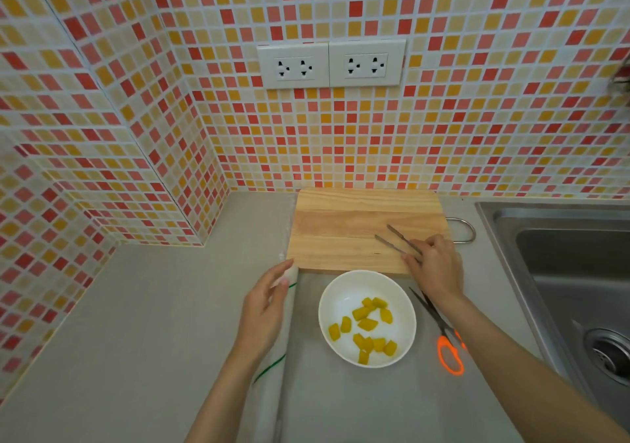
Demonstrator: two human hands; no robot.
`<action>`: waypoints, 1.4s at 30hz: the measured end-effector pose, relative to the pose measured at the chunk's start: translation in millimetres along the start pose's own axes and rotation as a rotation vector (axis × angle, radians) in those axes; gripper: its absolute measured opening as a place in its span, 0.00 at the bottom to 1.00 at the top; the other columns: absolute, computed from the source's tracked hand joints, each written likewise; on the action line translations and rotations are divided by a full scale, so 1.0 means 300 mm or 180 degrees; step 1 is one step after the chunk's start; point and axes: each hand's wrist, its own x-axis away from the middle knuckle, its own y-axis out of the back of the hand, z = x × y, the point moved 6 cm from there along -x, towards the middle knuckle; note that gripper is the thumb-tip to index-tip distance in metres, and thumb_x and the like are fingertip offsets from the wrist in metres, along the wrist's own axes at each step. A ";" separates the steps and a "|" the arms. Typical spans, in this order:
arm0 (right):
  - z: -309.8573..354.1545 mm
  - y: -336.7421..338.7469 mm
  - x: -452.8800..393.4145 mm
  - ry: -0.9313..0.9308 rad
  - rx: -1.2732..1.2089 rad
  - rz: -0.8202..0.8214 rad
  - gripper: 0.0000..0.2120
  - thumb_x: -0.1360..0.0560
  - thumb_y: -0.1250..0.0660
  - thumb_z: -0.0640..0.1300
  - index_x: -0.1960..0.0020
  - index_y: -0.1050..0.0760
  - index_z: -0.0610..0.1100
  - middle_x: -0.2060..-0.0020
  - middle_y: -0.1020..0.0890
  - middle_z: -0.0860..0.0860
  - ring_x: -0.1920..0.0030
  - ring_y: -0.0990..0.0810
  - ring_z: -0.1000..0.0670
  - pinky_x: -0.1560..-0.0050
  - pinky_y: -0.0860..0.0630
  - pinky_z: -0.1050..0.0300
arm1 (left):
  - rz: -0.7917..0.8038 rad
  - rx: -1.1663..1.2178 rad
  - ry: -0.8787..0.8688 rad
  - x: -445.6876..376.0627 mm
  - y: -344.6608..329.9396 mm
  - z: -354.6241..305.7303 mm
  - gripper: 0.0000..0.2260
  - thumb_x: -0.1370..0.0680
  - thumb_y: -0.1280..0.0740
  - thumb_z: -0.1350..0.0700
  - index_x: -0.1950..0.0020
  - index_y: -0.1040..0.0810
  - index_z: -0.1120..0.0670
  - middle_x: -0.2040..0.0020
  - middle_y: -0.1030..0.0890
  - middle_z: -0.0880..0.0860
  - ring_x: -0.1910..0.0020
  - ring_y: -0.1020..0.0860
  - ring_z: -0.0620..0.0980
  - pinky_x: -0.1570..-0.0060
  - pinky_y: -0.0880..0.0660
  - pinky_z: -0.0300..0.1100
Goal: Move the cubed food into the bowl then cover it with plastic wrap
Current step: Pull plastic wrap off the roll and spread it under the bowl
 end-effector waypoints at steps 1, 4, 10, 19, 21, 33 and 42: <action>-0.002 -0.004 0.000 0.0009 0.0040 -0.0010 0.17 0.27 0.32 0.49 0.41 0.22 0.43 0.50 0.23 0.41 0.46 0.27 0.39 0.48 0.31 0.46 | -0.0099 -0.0307 0.0032 0.008 0.036 0.021 0.12 0.20 0.38 0.59 0.38 0.24 0.49 0.40 0.21 0.46 0.42 0.25 0.33 0.46 0.30 0.26; 0.008 -0.001 0.002 -0.0032 0.0186 0.0090 0.20 0.28 0.32 0.51 0.38 0.24 0.44 0.46 0.24 0.41 0.43 0.29 0.39 0.46 0.33 0.46 | -0.0100 -0.1244 0.0510 0.046 0.102 0.110 0.19 0.22 0.35 0.54 0.32 0.29 0.55 0.36 0.24 0.54 0.40 0.24 0.50 0.39 0.27 0.46; 0.270 0.175 0.117 0.0424 -0.0731 -0.0548 0.22 0.27 0.33 0.49 0.34 0.30 0.45 0.40 0.27 0.42 0.38 0.31 0.42 0.40 0.35 0.46 | 0.0453 -0.1893 0.0984 0.113 0.092 0.179 0.18 0.31 0.29 0.44 0.46 0.21 0.51 0.54 0.20 0.48 0.55 0.22 0.48 0.56 0.26 0.41; 0.629 0.063 0.590 0.0549 -0.2479 0.1206 0.22 0.24 0.37 0.45 0.31 0.33 0.44 0.43 0.27 0.49 0.47 0.24 0.51 0.43 0.26 0.59 | 0.0381 0.2187 0.1480 0.169 0.125 0.086 0.15 0.26 0.36 0.55 0.43 0.21 0.61 0.56 0.14 0.55 0.59 0.16 0.49 0.60 0.19 0.40; 0.635 0.030 0.638 0.0254 -0.2545 0.1448 0.22 0.25 0.36 0.48 0.32 0.32 0.45 0.45 0.24 0.48 0.53 0.23 0.53 0.51 0.27 0.66 | 0.0419 0.2959 0.1367 0.182 0.128 0.034 0.18 0.24 0.40 0.52 0.41 0.22 0.61 0.53 0.15 0.55 0.56 0.16 0.50 0.58 0.19 0.43; 0.595 0.146 0.653 -0.0150 -0.3022 0.0511 0.11 0.33 0.25 0.48 0.52 0.18 0.49 0.59 0.15 0.59 0.57 0.19 0.62 0.55 0.23 0.66 | -0.0093 0.2997 0.0729 0.180 0.091 -0.074 0.15 0.18 0.48 0.51 0.40 0.25 0.55 0.51 0.14 0.53 0.52 0.16 0.50 0.47 0.24 0.52; 0.571 0.152 0.656 -0.0254 -0.3302 0.0056 0.05 0.30 0.29 0.43 0.62 0.24 0.50 0.60 0.15 0.55 0.57 0.16 0.53 0.52 0.20 0.45 | -0.0744 0.2817 0.0378 0.192 0.077 -0.112 0.10 0.18 0.44 0.54 0.46 0.24 0.54 0.52 0.19 0.59 0.61 0.19 0.51 0.61 0.20 0.45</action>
